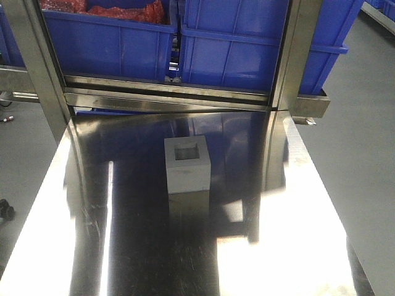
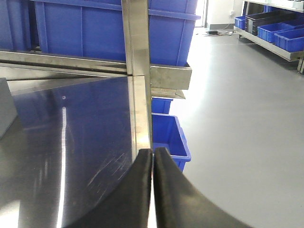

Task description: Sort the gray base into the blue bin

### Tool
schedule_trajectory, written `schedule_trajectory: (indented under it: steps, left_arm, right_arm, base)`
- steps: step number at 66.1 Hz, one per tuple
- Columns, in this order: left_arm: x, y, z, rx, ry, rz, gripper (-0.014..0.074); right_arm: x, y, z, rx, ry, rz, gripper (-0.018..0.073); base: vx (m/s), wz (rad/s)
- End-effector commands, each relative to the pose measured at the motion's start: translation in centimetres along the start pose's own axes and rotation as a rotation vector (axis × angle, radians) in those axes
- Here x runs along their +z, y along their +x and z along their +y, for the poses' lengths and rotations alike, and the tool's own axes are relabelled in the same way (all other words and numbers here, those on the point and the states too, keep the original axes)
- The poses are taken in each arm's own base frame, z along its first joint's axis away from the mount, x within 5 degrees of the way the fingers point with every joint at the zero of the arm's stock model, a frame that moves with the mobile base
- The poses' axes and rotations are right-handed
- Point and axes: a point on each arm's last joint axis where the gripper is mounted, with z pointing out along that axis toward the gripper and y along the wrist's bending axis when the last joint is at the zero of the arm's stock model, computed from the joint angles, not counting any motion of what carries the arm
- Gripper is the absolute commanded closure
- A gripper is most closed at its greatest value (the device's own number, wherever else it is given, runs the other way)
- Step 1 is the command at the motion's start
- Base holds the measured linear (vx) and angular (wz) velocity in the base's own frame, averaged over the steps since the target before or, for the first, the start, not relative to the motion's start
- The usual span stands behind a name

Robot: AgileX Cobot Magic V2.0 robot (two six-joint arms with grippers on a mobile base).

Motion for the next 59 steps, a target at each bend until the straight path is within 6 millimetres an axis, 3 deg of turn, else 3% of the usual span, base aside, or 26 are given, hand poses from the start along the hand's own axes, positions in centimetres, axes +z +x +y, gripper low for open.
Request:
schedule_trajectory:
  steps: [1,11,21,36,46,59]
  left_arm:
    - [-0.3,-2.0,0.0,-0.047,0.009,-0.129,0.0603]
    - [-0.7,-4.1,-0.1,-0.077,0.015,-0.154,0.0603]
    - [-0.9,-9.3,-0.2,-0.042,0.015,-0.168,0.0603]
    - [2.2,-14.8,-0.3,0.036,0.018,0.004,0.0603]
    - [3.9,-16.5,-0.3,0.035,0.019,0.029,0.0603]
    - [4.3,-16.6,-0.3,0.033,0.018,0.019,0.0584]
  right_arm:
    - [0.1,-0.5,0.0,-0.016,0.003,-0.052,0.0564]
    - [0.1,-0.5,0.0,-0.016,0.003,-0.052,0.0564]
    - [0.1,-0.5,0.0,-0.016,0.003,-0.052,0.0564]
    - [0.1,-0.5,0.0,-0.016,0.003,-0.052,0.0564]
    - [0.1,-0.5,0.0,-0.016,0.003,-0.052,0.0564]
    - [0.1,-0.5,0.0,-0.016,0.003,-0.052,0.0564]
  base:
    - [0.0,0.0]
    - [0.0,0.0]
    - [0.0,0.0]
    - [0.0,0.0]
    - [0.0,0.0]
    - [0.0,0.0]
